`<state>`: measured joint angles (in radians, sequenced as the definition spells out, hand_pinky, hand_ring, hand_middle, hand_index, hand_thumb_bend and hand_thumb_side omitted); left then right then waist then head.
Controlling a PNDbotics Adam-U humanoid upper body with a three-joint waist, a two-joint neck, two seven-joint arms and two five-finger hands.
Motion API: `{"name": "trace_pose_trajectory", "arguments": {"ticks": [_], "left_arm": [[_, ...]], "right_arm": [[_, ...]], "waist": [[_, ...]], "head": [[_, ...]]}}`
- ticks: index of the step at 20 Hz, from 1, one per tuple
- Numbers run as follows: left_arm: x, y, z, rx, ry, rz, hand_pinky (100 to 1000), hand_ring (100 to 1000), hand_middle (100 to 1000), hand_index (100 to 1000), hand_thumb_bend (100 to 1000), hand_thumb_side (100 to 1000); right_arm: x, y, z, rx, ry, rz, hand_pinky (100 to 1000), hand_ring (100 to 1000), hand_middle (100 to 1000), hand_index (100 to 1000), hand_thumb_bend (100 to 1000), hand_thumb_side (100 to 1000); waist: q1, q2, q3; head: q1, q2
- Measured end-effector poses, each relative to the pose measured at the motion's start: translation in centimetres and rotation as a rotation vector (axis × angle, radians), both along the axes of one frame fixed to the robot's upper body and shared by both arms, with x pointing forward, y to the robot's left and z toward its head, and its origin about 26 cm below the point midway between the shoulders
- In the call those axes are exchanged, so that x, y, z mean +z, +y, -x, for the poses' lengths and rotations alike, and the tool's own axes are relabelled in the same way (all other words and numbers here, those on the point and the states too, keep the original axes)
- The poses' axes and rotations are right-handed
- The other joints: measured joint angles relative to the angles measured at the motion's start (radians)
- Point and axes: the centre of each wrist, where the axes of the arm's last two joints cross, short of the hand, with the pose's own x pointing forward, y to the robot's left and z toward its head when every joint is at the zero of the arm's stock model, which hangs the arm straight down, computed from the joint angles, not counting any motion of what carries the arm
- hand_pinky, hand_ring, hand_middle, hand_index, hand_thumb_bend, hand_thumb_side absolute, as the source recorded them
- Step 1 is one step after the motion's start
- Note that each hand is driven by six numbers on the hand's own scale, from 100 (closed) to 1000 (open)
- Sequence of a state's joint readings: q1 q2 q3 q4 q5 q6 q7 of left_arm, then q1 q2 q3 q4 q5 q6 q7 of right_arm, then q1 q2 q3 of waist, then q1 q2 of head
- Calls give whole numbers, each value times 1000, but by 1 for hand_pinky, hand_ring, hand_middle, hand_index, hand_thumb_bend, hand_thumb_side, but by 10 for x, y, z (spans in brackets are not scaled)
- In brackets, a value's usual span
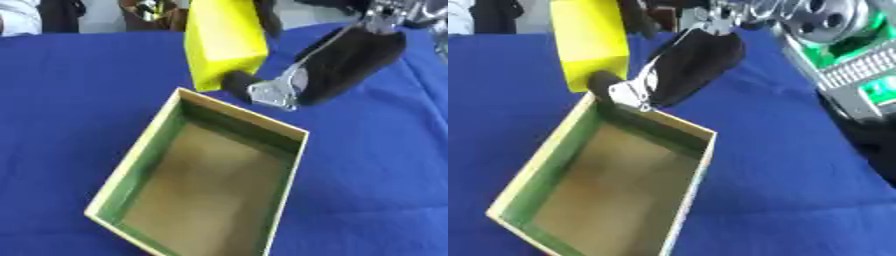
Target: Pick up objects on the table and place them in the box.
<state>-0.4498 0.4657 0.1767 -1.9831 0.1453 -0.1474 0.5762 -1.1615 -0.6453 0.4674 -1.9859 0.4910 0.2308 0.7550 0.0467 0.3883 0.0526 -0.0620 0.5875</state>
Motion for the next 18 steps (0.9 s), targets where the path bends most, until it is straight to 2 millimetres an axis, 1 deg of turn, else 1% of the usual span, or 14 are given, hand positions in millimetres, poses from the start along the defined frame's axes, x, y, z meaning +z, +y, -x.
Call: {"name": "trace_pose_trajectory", "arguments": {"ticks": [5,12,18], "left_arm": [[0,0,0,0,0,0,578,708,721,764,100,1000],[0,0,0,0,0,0,578,708,721,762,100,1000],[0,0,0,0,0,0,578,709,721,761,100,1000]], "right_arm": [[-14,5,-3,-12,75,30,624,677,335,406,100,489],[-29,14,-6,-30,127,79,622,677,336,406,100,479],[-43,21,-15,-41,186,124,620,676,336,406,100,468]], "waist": [[0,0,0],[0,0,2],[0,0,4]], "head": [[-1,1],[-1,9],[-3,9]]}}
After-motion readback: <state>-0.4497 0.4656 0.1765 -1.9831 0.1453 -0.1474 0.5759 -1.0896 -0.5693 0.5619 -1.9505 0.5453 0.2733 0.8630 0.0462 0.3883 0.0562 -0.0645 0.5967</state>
